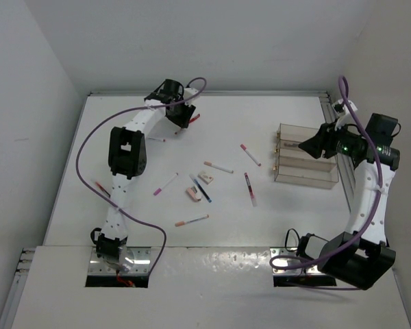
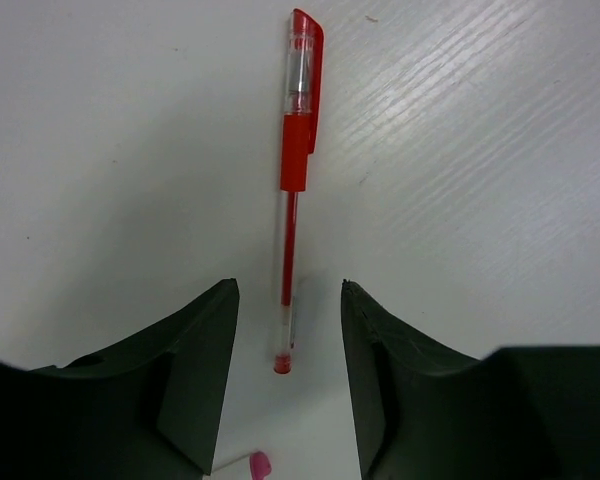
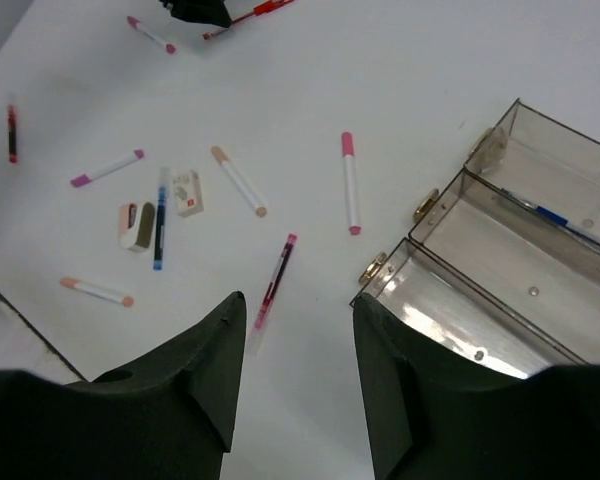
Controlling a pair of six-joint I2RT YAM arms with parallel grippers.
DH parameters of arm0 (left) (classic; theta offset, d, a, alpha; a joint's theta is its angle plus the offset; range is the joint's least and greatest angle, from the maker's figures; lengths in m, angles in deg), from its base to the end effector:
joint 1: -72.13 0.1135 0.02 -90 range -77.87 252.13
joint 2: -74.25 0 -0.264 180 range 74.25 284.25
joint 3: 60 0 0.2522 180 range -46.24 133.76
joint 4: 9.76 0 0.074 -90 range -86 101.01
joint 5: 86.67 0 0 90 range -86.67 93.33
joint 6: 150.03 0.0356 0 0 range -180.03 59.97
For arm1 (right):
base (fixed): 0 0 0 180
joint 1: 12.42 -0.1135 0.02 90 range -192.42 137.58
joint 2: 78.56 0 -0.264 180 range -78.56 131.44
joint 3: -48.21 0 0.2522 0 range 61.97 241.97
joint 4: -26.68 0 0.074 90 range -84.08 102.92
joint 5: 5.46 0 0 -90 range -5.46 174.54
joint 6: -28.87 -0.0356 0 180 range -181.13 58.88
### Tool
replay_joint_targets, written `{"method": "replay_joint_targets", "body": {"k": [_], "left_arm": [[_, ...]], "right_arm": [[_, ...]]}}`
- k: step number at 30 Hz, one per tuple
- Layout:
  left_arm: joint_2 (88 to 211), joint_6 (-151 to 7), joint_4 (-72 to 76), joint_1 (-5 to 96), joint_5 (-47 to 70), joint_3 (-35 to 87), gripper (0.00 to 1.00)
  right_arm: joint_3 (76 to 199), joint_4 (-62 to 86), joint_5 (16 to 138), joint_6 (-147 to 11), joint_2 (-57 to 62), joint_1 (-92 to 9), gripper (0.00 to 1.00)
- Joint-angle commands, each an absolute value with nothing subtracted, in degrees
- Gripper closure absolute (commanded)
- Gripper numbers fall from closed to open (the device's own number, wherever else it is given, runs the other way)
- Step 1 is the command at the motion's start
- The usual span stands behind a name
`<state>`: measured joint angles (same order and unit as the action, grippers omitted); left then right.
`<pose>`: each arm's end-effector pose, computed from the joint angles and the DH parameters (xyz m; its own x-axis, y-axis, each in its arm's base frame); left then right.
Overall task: Sort the stationery into containers
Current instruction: Grab a piece of stationery with the left arm
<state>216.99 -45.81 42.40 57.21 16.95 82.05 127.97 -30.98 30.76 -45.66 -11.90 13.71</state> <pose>0.5273 -0.1492 0.1837 -0.6514 0.4206 -0.6315 0.5650 0.8244 -0.0336 0.2180 -0.0750 0.3464 -0.5389 0.0888 -0.8377 -0.4146 0.8377 0.3555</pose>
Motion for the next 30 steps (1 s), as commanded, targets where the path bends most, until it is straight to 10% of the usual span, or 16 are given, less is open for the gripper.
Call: {"method": "replay_joint_targets", "body": {"k": [1, 16, 20, 30], "left_arm": [[217.34, -43.42, 42.15, 57.45, 14.58, 82.17, 0.49], [219.89, -42.01, 49.62, 57.19, 15.99, 79.27, 0.66], [218.05, -42.88, 50.24, 57.19, 17.3, 76.29, 0.88], [186.96, -63.59, 24.54, 59.38, 32.38, 54.86, 1.0]], "right_arm": [[128.15, -32.69, 26.54, -48.12, -12.29, 14.12, 0.54], [130.61, -31.38, 22.14, -53.21, -11.32, 13.86, 0.56], [129.65, -26.22, 21.96, -58.11, -12.2, 11.93, 0.57], [125.69, 4.98, 28.98, -90.02, -12.2, 0.69, 0.46]]}}
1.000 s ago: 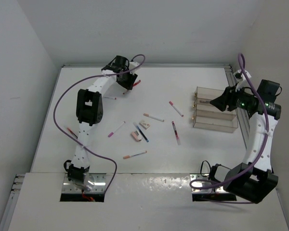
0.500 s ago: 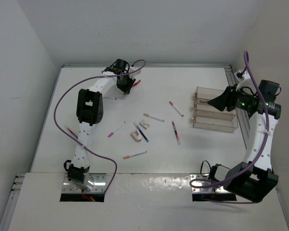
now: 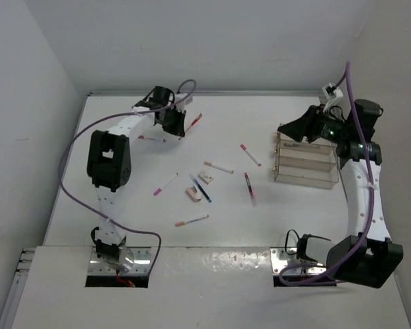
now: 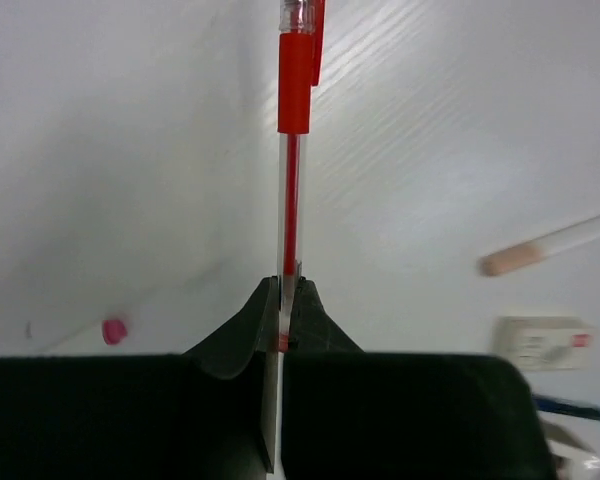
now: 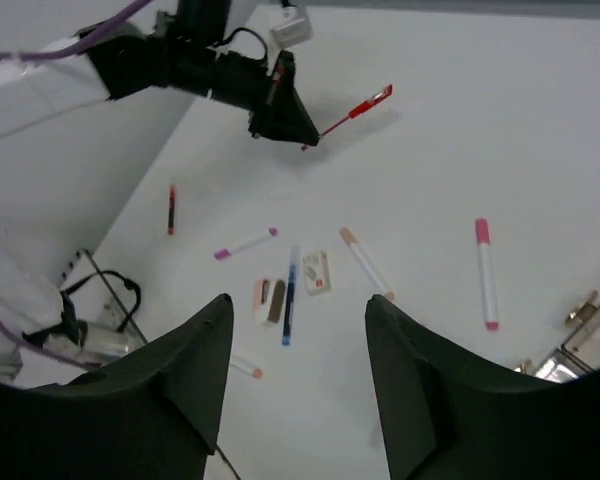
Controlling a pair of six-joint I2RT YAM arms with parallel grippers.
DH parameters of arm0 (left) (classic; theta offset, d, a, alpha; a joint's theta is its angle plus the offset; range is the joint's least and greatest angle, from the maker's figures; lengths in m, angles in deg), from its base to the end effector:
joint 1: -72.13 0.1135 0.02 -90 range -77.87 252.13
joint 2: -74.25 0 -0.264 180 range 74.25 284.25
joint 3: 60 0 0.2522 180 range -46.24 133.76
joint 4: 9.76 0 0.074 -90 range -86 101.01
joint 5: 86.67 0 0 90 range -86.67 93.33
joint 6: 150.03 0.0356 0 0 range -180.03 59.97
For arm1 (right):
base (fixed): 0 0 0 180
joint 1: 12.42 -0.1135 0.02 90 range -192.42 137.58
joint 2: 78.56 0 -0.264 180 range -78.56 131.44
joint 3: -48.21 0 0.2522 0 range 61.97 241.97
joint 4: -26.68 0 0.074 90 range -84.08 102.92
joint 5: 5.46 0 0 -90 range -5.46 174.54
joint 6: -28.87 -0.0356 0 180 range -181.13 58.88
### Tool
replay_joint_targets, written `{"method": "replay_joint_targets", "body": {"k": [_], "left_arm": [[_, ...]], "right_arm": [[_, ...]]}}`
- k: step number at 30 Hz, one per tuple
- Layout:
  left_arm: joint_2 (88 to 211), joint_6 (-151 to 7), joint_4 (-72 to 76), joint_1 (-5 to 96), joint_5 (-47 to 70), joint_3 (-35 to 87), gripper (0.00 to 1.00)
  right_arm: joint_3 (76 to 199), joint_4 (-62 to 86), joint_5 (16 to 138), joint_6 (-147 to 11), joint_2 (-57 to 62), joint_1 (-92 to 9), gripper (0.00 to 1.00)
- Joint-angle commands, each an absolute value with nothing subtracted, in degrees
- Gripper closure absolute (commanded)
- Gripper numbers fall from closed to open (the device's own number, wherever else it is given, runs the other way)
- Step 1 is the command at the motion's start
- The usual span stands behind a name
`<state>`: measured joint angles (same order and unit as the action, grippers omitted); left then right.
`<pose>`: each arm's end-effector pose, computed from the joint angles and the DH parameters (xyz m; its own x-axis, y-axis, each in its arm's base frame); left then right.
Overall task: Sort the stationery into containers
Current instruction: Grab a piece of stationery with the left arm, then pass the stationery from the left arm to the right
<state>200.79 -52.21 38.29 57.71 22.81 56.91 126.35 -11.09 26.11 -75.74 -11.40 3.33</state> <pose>0.4652 -0.1319 0.1925 -0.7554 0.3267 -0.5680 0.5150 0.8319 -0.2064 0.2467 -0.0381 0.3631 -0.5686 0.2976 -0.7669 -0.4614 0.6565 0.5968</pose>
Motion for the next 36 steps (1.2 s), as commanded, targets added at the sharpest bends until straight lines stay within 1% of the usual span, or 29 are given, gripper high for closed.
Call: {"method": "replay_joint_targets", "body": {"k": [1, 2, 3, 4, 5, 6, 7, 8, 9, 11, 14, 17, 20, 22, 25, 30, 36], "left_arm": [[182.49, -66.33, 22.22, 59.47, 34.42, 54.05, 1.0], [180.79, -71.31, 19.07, 59.47, 36.7, 53.69, 1.0], [179.21, -74.24, 17.03, 59.38, 41.94, 53.17, 1.0], [175.63, -79.92, 13.97, 59.12, 44.43, 50.81, 1.0], [173.94, -82.85, 7.59, 58.86, 47.16, 49.4, 1.0], [170.53, -86.1, 5.09, 58.42, 48.31, 47.82, 1.0], [169.01, -92.31, -0.16, 58.42, 49.54, 45.36, 1.0], [167.87, -94.98, -6.3, 58.33, 51.12, 44.3, 1.0], [166.55, -99.88, -8.71, 58.24, 52.1, 43.76, 1.0], [165.66, -104.91, -16.07, 57.89, 54.81, 42.01, 1.0], [163.56, -113.28, -23.91, 57.19, 55.36, 38.59, 1.0], [162.23, -115.66, -25.96, 55.61, 56.32, 37.7, 1.0], [161.44, -118.2, -29.55, 54.64, 57.02, 36.29, 1.0], [161.09, -119.09, -31.14, 54.2, 57.11, 35.33, 1.0], [161.0, -119.35, -31.59, 53.5, 57.03, 34.45, 1.0], [160.56, -120.76, -33.35, 53.58, 57.03, 32.6, 1.0], [159.86, -121.2, -33.96, 53.93, 57.03, 31.63, 1.0]], "right_arm": [[125.78, 8.49, 30.12, -92.74, -12.03, -0.46, 0.44], [125.95, 15.57, 31.79, -96.85, -11.76, -2.99, 0.38], [127.17, 18.69, 32.76, -98.11, -11.32, -4.76, 0.36], [128.23, 21.68, 33.99, -99.52, -10.19, -8.0, 0.34], [129.81, 24.14, 37.05, -100.93, -9.39, -9.85, 0.33], [133.91, 24.17, 38.73, -100.94, -8.26, -11.87, 0.33], [136.13, 23.82, 40.14, -100.94, -5.55, -15.72, 0.33], [140.24, 23.73, 42.68, -101.64, -4.04, -17.15, 0.33], [142.37, 23.99, 43.57, -102.34, -2.72, -18.65, 0.34], [147.37, 25.22, 45.33, -104.45, 1.32, -22.43, 0.34], [152.74, 26.1, 47.62, -104.72, 5.27, -27.09, 0.34], [155.56, 26.45, 48.15, -104.11, 7.48, -30.87, 0.34], [155.84, 26.46, 48.77, -102.53, 8.1, -33.6, 0.34], [155.66, 25.67, 49.64, -101.56, 8.36, -34.91, 0.36], [155.49, 24.35, 51.13, -101.2, 8.63, -35.63, 0.39], [153.82, 23.47, 53.51, -100.94, 8.54, -35.54, 0.42], [153.29, 22.76, 55.62, -100.85, 8.45, -35.63, 0.5]]}}
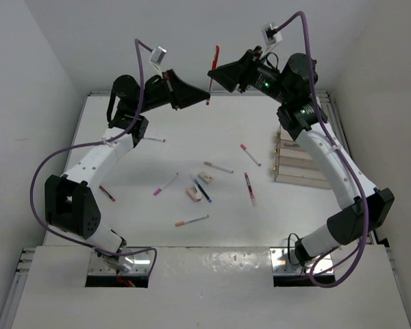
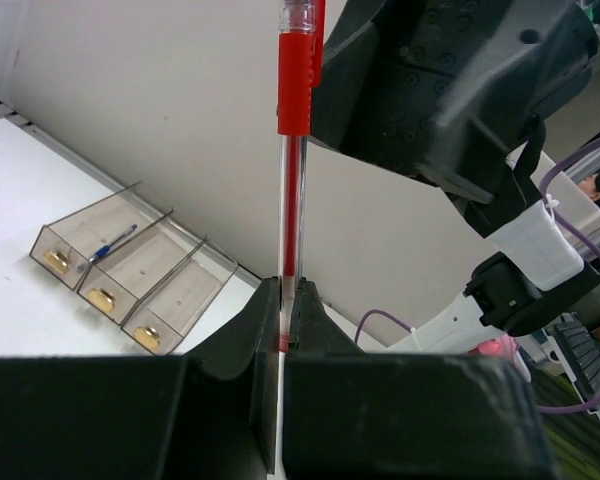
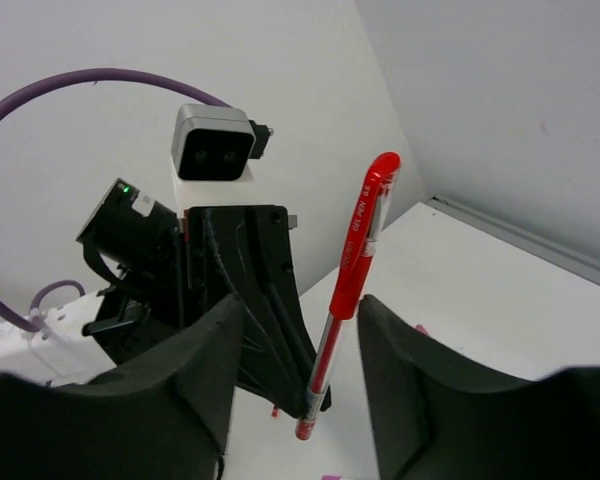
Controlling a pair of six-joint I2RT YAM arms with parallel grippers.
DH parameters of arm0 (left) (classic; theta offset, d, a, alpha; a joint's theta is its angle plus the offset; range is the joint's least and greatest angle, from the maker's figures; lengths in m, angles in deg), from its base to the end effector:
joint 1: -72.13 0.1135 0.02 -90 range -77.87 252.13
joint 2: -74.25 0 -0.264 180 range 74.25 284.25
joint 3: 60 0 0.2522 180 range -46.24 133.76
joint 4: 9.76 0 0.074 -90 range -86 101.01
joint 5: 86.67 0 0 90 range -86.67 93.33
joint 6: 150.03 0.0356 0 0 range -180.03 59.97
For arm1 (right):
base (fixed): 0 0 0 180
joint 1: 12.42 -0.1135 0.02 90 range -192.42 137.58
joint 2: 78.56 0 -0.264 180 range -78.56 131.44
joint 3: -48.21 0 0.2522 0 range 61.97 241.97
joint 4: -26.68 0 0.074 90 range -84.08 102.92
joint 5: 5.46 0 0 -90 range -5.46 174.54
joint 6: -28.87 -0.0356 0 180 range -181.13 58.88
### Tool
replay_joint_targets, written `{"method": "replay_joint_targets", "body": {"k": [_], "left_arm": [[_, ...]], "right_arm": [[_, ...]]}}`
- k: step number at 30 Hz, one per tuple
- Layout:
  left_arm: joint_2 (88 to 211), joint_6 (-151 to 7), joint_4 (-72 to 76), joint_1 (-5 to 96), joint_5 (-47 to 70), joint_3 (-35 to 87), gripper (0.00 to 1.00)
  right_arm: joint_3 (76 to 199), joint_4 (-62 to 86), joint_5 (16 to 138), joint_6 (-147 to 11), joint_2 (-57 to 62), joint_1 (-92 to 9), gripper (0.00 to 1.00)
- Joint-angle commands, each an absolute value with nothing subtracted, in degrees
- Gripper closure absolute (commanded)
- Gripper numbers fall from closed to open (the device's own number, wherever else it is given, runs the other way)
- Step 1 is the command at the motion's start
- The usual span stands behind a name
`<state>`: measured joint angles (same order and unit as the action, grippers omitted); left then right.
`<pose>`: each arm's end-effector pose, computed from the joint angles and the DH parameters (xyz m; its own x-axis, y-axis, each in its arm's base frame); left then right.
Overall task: Sort the stationery into containers
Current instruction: Pass the stationery from the left arm to the right
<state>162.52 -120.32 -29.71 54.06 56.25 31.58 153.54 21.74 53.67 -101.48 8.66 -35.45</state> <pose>0.3254 -0.1360 0.4296 -0.5816 -0.3611 -0.7290 0.7641 0.0650 -0.6418 0.3138 0.1532 0.4794 -0.3553 0.4528 -0.8177 -0.7421 0.3953 0.5413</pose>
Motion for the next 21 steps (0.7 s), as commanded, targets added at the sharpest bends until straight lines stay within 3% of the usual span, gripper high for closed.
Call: {"method": "replay_joint_targets", "body": {"k": [1, 7, 16, 21], "left_arm": [[159.6, -121.2, -34.05, 53.76, 57.2, 31.63, 1.0], [158.89, -121.55, -34.58, 53.4, 57.2, 30.66, 1.0], [157.4, -120.76, -33.53, 52.79, 57.47, 28.64, 1.0], [157.31, -119.45, -32.12, 52.79, 57.73, 28.55, 1.0]], "right_arm": [[153.11, 22.76, 55.97, -100.76, 8.54, -35.71, 0.53], [153.2, 23.11, 55.98, -99.36, 9.51, -36.24, 0.74], [154.34, 22.59, 54.83, -100.06, 11.09, -36.77, 0.69], [154.43, 22.41, 54.92, -98.31, 11.09, -37.21, 0.87]]}}
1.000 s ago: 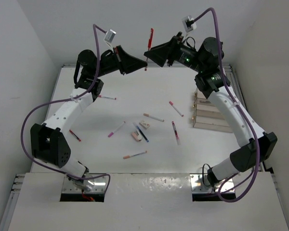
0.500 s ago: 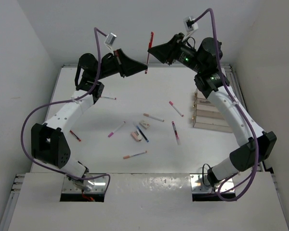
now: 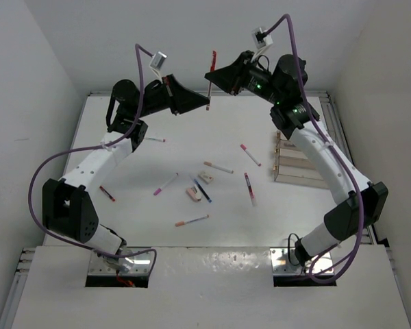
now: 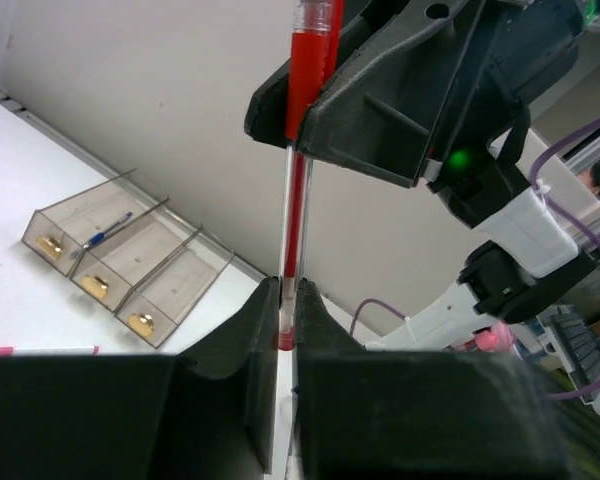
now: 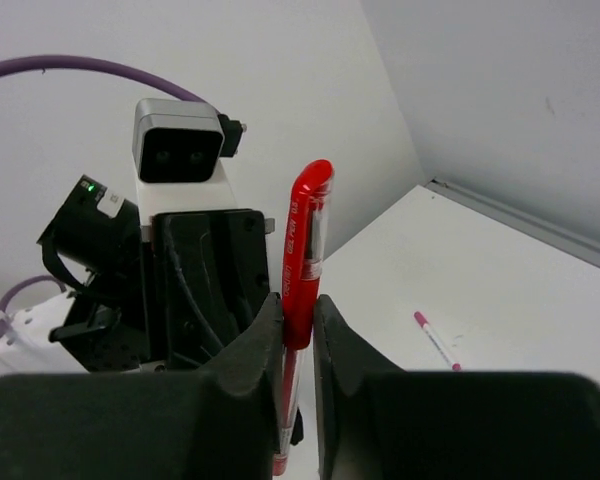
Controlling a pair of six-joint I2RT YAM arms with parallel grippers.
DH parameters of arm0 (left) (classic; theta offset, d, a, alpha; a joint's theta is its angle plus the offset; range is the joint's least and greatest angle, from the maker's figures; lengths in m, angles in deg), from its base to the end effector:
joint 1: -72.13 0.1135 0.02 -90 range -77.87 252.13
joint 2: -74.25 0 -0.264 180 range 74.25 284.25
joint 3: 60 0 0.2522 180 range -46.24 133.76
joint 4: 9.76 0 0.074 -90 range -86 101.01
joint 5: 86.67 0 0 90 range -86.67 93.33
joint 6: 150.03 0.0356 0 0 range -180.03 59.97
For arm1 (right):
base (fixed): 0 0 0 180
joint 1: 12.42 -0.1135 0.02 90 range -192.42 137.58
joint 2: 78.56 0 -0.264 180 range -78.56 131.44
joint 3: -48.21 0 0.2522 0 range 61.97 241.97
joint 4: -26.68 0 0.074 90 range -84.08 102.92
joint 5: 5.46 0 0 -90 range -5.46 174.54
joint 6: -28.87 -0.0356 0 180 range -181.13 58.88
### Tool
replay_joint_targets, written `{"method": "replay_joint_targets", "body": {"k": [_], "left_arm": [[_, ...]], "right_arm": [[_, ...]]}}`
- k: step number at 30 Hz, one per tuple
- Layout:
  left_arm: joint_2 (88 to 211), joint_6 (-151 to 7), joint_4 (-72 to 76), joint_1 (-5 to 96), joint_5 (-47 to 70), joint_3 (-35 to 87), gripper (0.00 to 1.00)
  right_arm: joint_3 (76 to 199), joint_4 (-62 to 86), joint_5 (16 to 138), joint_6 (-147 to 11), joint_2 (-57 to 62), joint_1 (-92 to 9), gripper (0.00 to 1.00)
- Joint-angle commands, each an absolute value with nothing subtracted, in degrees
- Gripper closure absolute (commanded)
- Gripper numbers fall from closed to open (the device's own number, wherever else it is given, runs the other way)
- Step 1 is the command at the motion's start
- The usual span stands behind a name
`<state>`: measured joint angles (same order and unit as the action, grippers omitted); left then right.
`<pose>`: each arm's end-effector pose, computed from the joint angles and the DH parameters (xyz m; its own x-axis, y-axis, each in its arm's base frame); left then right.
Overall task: Sort the stationery into containers
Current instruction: Pass the stationery from the left arm to the right, then place the stationery into the container
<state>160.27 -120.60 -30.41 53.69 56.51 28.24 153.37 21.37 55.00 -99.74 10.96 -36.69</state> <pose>0.3150 -0.1351 0.4237 -0.5934 -0.3524 -0.7237 0.7581 0.0576 -0.6496 0.3245 0.1656 0.4643 -0.3713 0.4281 -0.8239 -0.7270 0.4180 0.5448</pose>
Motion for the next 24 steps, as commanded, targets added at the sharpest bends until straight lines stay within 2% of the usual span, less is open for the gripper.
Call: {"method": "replay_joint_targets", "body": {"k": [1, 2, 3, 5, 6, 8, 9, 11, 14, 17, 20, 24], "left_arm": [[157.4, -118.48, -29.59, 52.79, 57.56, 29.25, 0.88], [157.75, -117.26, -27.05, 53.14, 57.03, 30.04, 0.48], [157.84, -113.59, -23.8, 53.4, 56.68, 30.83, 0.32], [158.45, -108.05, -13.08, 55.24, 54.58, 33.9, 0.13], [158.63, -102.36, -9.3, 55.95, 53.87, 34.96, 0.0], [160.28, -93.66, 2.03, 58.76, 52.46, 39.35, 0.0], [161.08, -90.73, 9.21, 59.55, 52.46, 41.89, 0.0], [163.01, -83.54, 15.67, 61.49, 51.4, 44.19, 0.0], [165.21, -75.97, 25.85, 63.16, 48.95, 46.39, 0.0], [167.85, -70.33, 32.11, 62.9, 45.52, 48.24, 0.0], [168.21, -67.86, 34.15, 62.46, 44.2, 47.01, 0.0], [168.29, -63.82, 36.78, 61.5, 41.48, 46.31, 0.0]], "right_arm": [[154.52, 21.98, 55.01, -97.78, 10.92, -37.12, 0.9], [154.52, 21.71, 55.01, -97.25, 10.65, -36.86, 0.98], [154.43, 21.27, 54.75, -96.38, 10.3, -36.16, 1.0], [153.47, 18.56, 53.43, -91.56, 8.64, -34.76, 1.0], [153.29, 16.37, 50.9, -81.96, 7.93, -33.27, 1.0], [150.67, 5.48, 50.52, -67.26, 5.13, -31.16, 1.0], [148.39, 1.45, 51.05, -52.66, 3.64, -29.84, 1.0], [139.0, -1.13, 51.93, -39.3, 0.04, -26.68, 1.0], [130.01, -4.39, 54.13, -13.49, -0.6, -15.29, 1.0], [128.32, -5.8, 54.66, -5.07, 4.12, -5.69, 1.0], [131.31, -8.35, 54.92, 2.23, 8.7, -0.32, 1.0], [134.48, -9.15, 56.32, 10.49, 15.64, 1.82, 1.0]]}}
